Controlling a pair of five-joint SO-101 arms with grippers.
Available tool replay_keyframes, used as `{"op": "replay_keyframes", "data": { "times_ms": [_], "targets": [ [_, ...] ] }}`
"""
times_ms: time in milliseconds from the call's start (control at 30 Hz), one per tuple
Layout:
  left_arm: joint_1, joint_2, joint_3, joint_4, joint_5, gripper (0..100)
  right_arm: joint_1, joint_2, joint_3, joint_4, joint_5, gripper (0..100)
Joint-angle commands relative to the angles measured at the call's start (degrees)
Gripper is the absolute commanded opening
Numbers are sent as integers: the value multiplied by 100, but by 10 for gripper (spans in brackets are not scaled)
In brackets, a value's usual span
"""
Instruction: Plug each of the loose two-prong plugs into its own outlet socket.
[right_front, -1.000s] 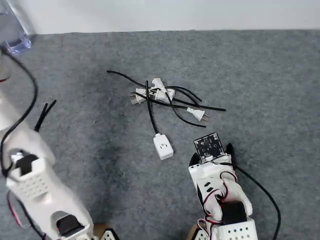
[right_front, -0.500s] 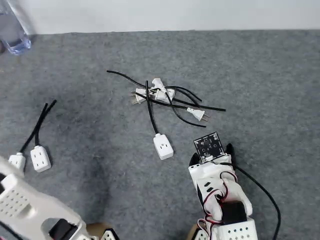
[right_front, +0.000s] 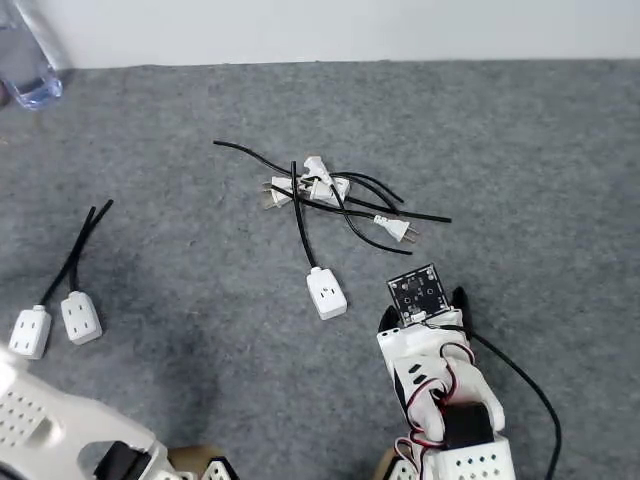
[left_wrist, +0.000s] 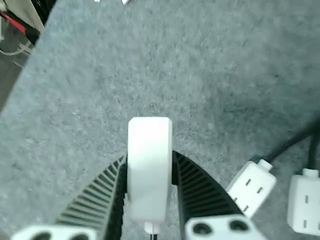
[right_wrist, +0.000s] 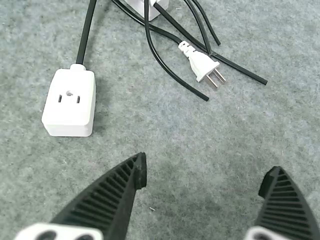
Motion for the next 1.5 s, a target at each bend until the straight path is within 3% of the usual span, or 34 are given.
{"op": "replay_keyframes", "data": {
  "times_ms": [0, 267, 400, 967, 1467],
  "targets": [
    [-97, -264, 593, -677, 44, 12, -22, 31, 88, -110, 35, 350],
    [-132, -281, 2774, -3226, 62, 12, -22, 31, 88, -110, 35, 350],
    [44, -316, 3433, -4070, 70, 12, -22, 31, 88, -110, 35, 350],
    [712, -316, 4734, -4185, 35, 12, -22, 31, 88, -110, 35, 350],
    [1029, -325, 4971, -4158, 53, 12, -22, 31, 88, -110, 44, 350]
  ]
}}
